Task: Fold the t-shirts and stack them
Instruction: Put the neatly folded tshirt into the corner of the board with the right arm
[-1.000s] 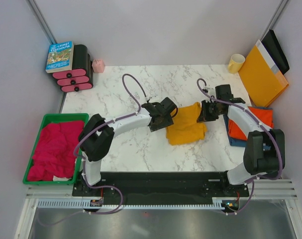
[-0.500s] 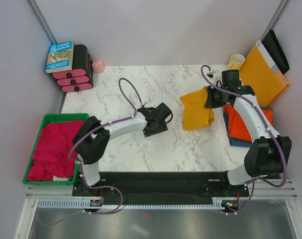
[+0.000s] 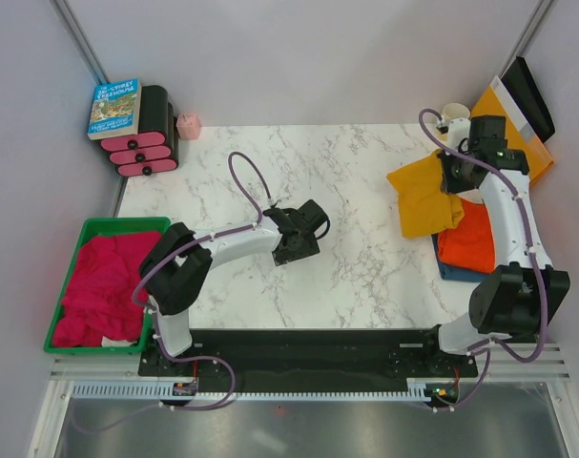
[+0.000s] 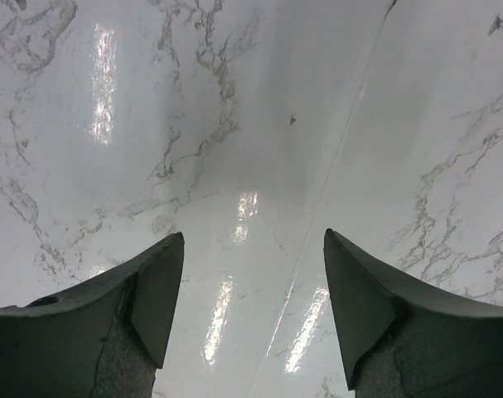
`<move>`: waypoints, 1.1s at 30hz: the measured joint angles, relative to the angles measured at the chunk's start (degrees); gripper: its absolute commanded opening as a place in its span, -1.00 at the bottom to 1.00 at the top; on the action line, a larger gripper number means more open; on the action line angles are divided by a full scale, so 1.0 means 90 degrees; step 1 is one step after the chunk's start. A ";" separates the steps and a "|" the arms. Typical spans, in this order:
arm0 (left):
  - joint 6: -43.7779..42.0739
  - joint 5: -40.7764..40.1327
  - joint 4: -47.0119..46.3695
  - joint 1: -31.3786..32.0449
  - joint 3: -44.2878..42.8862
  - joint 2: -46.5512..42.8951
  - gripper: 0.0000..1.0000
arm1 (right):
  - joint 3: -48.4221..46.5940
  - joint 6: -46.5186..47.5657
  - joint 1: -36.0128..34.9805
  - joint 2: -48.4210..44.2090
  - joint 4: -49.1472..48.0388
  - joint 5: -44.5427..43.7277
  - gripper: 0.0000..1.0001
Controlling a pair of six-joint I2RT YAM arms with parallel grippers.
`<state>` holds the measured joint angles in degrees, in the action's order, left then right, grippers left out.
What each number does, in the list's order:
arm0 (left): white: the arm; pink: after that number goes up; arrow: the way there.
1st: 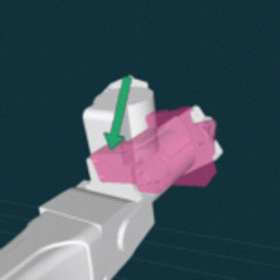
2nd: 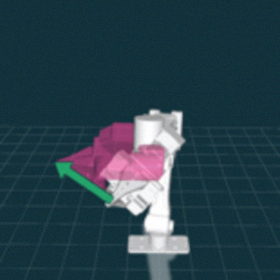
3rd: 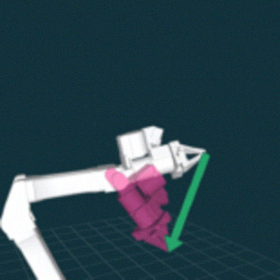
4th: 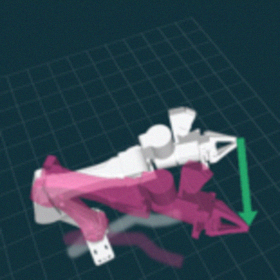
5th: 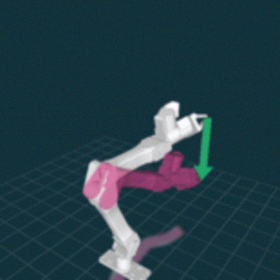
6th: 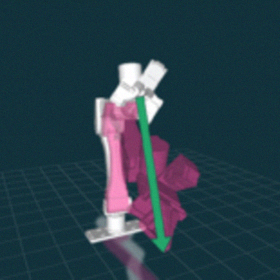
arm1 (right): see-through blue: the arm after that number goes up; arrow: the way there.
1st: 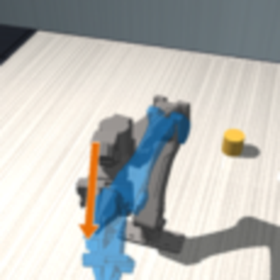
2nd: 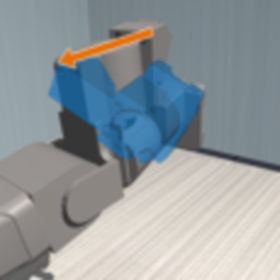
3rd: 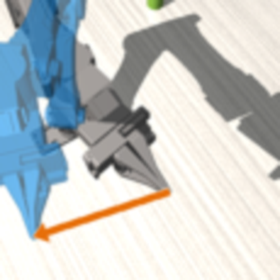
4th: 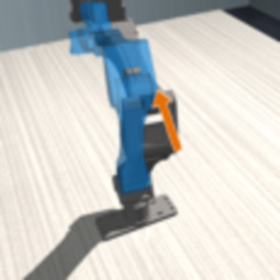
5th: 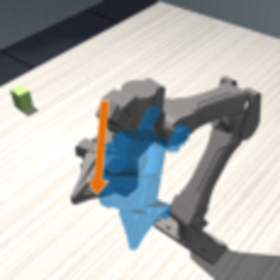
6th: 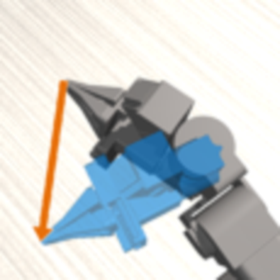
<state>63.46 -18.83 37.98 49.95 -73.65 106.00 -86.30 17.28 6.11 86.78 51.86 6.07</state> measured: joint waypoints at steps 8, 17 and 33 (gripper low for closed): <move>-0.0087 0.0163 -0.0068 0.0002 0.0000 0.0002 0.51 | -0.0301 0.0648 0.0964 0.0221 0.0223 -0.0063 -1.00; -0.0182 0.0323 -0.0209 0.0007 0.0000 0.0024 0.50 | -0.0787 0.1059 0.1413 0.0274 0.0682 0.0078 -1.00; -0.0204 0.0491 -0.0279 0.0046 0.0000 0.0068 0.50 | -0.1479 0.1525 0.1724 0.0243 0.1389 0.0386 -1.00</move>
<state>61.63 -14.41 35.46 50.37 -73.65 106.61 -99.61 31.00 21.63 88.97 64.36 9.54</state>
